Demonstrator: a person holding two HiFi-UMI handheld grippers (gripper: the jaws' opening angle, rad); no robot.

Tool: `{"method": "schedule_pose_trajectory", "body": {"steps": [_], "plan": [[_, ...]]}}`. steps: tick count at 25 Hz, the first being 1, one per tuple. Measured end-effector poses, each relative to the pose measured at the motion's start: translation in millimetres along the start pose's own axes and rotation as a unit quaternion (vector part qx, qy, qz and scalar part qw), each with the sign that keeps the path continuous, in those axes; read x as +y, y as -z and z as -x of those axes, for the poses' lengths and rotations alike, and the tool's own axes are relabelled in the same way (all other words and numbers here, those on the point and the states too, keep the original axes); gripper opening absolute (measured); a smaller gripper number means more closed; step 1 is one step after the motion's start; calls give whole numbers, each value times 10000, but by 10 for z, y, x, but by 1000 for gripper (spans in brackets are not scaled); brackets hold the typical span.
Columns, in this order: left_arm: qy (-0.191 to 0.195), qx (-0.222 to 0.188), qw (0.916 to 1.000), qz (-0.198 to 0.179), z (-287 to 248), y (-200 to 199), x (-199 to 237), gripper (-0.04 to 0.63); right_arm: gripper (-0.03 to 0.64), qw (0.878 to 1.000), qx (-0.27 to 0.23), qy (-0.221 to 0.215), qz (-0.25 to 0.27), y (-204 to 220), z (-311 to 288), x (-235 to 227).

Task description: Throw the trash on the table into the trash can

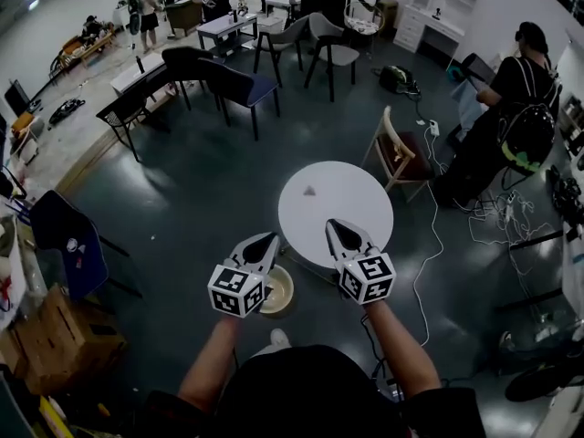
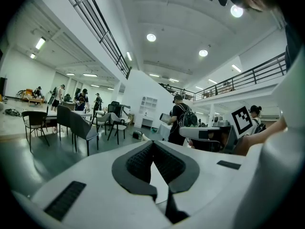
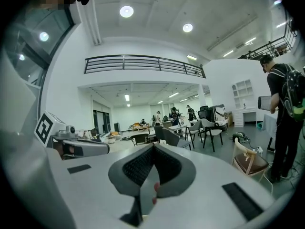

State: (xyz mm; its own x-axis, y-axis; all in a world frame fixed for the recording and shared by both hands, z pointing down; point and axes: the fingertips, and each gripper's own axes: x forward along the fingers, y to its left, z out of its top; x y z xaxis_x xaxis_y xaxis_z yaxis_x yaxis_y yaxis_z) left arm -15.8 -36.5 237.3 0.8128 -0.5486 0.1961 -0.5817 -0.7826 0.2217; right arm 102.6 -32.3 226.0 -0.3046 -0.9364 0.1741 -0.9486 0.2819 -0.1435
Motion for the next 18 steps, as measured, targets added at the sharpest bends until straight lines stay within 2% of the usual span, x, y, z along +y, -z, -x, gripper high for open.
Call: {"method": "schedule_pose_trajectory", "body": {"steps": [8, 18], "plan": [[91, 108, 9999, 22, 4, 95, 176, 6, 18, 9997, 78, 185, -158, 89, -146, -28], [175, 236, 9994, 197, -169, 300, 287, 6, 18, 9991, 271, 305, -84, 271, -276, -164]]}}
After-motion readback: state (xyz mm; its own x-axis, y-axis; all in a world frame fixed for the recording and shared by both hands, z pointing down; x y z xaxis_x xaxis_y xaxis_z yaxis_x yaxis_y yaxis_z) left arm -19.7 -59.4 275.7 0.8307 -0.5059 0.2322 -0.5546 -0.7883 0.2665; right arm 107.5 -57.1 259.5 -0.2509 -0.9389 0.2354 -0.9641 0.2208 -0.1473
